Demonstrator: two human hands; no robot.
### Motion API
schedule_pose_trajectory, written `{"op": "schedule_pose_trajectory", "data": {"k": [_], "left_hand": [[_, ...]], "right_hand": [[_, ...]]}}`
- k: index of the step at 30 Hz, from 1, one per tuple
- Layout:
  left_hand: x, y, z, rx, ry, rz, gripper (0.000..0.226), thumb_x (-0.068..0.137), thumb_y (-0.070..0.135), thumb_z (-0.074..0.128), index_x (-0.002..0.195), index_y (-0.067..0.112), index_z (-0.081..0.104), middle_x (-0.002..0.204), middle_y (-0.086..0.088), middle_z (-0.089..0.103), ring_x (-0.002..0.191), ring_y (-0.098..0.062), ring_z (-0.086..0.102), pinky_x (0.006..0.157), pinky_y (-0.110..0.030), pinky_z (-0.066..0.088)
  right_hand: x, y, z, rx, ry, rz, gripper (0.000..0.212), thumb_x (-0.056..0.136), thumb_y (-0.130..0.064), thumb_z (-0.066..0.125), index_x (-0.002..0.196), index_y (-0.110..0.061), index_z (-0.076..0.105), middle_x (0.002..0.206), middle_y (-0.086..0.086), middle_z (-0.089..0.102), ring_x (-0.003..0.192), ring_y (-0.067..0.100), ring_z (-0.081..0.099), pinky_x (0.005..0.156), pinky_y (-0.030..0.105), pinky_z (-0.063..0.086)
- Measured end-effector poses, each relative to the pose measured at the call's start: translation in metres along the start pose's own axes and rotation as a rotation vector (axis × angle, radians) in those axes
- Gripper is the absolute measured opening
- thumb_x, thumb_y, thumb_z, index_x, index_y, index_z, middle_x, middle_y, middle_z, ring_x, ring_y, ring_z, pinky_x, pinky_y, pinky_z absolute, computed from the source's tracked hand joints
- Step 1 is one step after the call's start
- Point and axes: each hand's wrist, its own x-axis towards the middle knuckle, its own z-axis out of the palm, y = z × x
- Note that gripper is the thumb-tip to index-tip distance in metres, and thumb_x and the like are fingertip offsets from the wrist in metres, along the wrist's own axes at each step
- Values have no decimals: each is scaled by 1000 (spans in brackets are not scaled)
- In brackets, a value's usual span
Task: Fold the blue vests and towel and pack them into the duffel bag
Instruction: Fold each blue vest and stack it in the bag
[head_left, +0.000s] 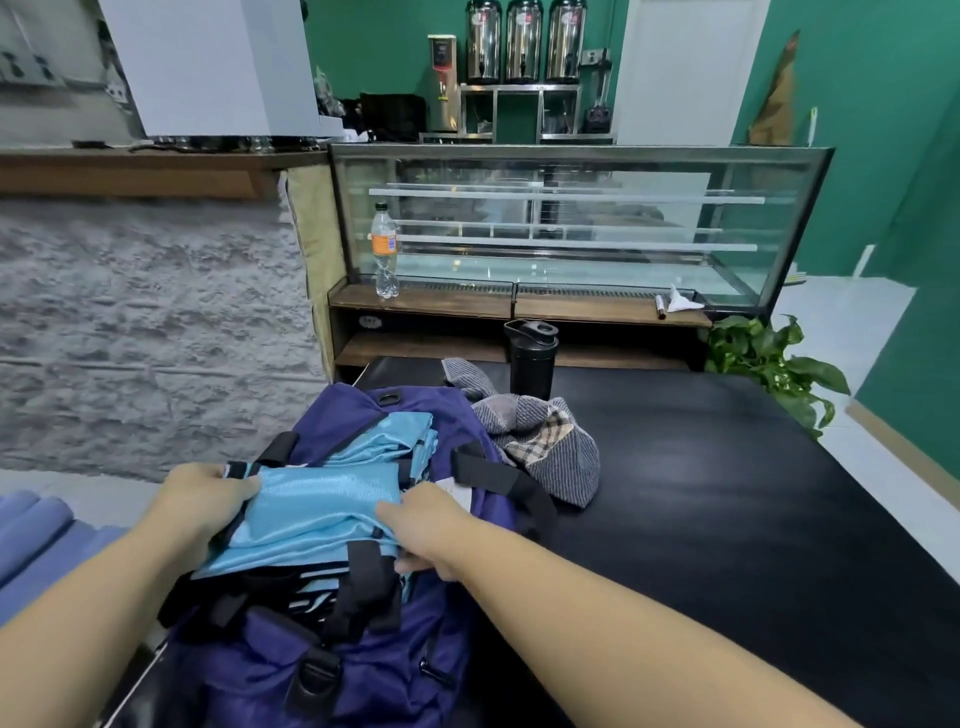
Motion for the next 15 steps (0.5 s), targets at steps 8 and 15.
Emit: {"op": "schedule_pose_trajectory", "data": {"k": [8,15], "left_hand": [[-4,-2,12,435,1,301,25,94,30,51,80,10,57,85,-18,67,86,-35,61,70,-36,40],[-14,-27,6,966,-156,299,60,85,72,5,84,30,47,104,1,60,107,-26,50,90,-36,40]], "right_hand": [[-6,-18,15,-620,29,-707,46,94,-17,51,138,-9,44,144,9,40,135,25,29,112,38,27],[19,6,46,-1019,-183,-481,64,98,-20,46,152,-29,13,162,-3,0,147,35,2,117,52,14]]}}
